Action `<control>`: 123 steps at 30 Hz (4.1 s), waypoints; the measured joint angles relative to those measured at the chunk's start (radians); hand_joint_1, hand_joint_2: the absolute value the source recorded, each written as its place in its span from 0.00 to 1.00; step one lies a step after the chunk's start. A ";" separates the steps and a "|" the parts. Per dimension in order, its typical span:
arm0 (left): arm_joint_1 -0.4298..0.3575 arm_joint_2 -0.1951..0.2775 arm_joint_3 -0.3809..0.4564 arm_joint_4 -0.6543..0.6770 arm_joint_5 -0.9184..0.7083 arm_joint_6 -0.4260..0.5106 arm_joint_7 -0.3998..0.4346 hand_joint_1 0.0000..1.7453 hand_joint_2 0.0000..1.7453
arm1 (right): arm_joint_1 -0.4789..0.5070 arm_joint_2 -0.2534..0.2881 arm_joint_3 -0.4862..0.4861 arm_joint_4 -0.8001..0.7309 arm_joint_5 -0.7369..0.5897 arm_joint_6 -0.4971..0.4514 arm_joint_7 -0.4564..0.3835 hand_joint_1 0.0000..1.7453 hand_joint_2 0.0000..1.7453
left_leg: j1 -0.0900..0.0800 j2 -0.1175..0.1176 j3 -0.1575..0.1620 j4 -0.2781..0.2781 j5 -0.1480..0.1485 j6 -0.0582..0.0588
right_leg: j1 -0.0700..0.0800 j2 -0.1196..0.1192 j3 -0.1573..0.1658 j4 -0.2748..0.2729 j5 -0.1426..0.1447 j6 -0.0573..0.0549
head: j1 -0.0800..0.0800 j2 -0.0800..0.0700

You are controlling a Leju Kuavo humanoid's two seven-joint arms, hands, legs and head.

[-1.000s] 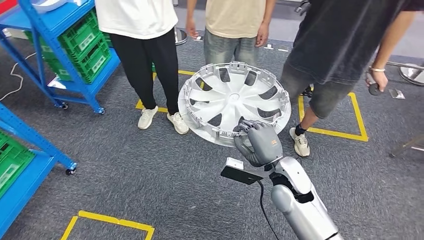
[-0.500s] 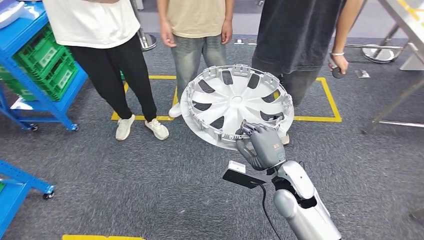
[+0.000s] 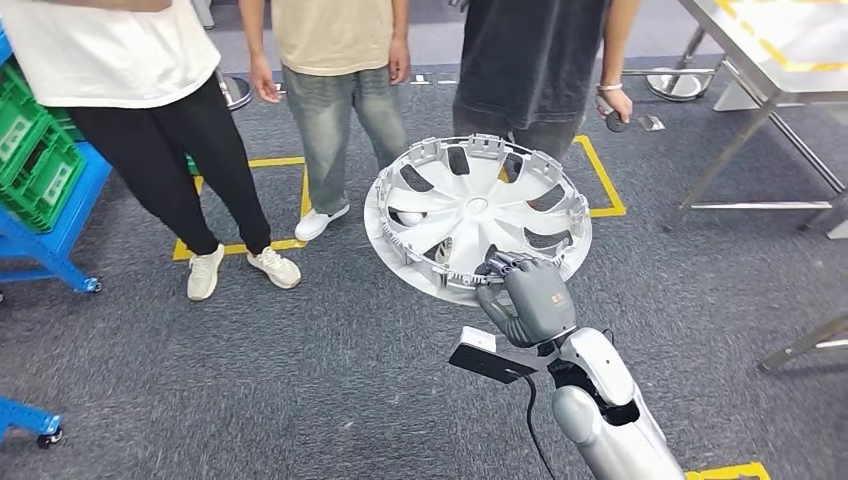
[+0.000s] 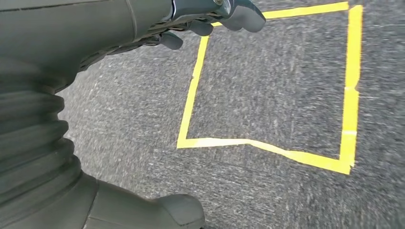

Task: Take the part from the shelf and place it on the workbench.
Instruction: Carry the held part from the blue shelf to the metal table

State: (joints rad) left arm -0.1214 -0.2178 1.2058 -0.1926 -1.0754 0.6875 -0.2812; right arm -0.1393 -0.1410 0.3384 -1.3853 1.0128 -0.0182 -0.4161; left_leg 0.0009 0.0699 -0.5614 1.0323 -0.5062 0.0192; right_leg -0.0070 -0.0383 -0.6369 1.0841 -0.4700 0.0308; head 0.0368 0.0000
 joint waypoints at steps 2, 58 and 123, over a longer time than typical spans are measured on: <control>-0.003 0.000 0.000 0.000 0.000 -0.002 -0.003 0.00 1.00 | -0.004 0.001 0.000 -0.003 0.001 0.000 0.002 1.00 1.00 | -0.003 0.015 0.001 0.000 -0.002 -0.008 | 0.009 -0.017 0.030 -0.061 0.011 -0.011 | -0.001 0.000; 0.015 0.010 -0.024 0.000 0.001 -0.005 0.002 0.00 1.00 | 0.014 0.036 0.002 0.018 0.004 0.012 0.002 1.00 1.00 | 0.005 -0.039 -0.011 0.009 0.001 0.006 | -0.003 0.045 -0.121 0.217 -0.083 0.002 | 0.006 0.000; -0.043 0.002 0.030 -0.004 0.143 -0.017 -0.109 0.00 1.00 | -0.087 0.054 -0.017 0.051 -0.055 -0.012 -0.054 1.00 1.00 | 0.011 -0.002 -0.013 0.002 0.012 -0.009 | 0.005 -0.011 0.002 -0.011 0.011 -0.006 | 0.016 0.000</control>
State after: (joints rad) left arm -0.1640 -0.2156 1.2360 -0.1965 -0.9327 0.6709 -0.3906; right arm -0.2258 -0.0874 0.3213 -1.3342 0.9575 -0.0298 -0.4701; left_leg 0.0119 0.0682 -0.5739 1.0345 -0.4940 0.0107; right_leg -0.0020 -0.0490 -0.6346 1.0732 -0.4591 0.0250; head 0.0525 0.0000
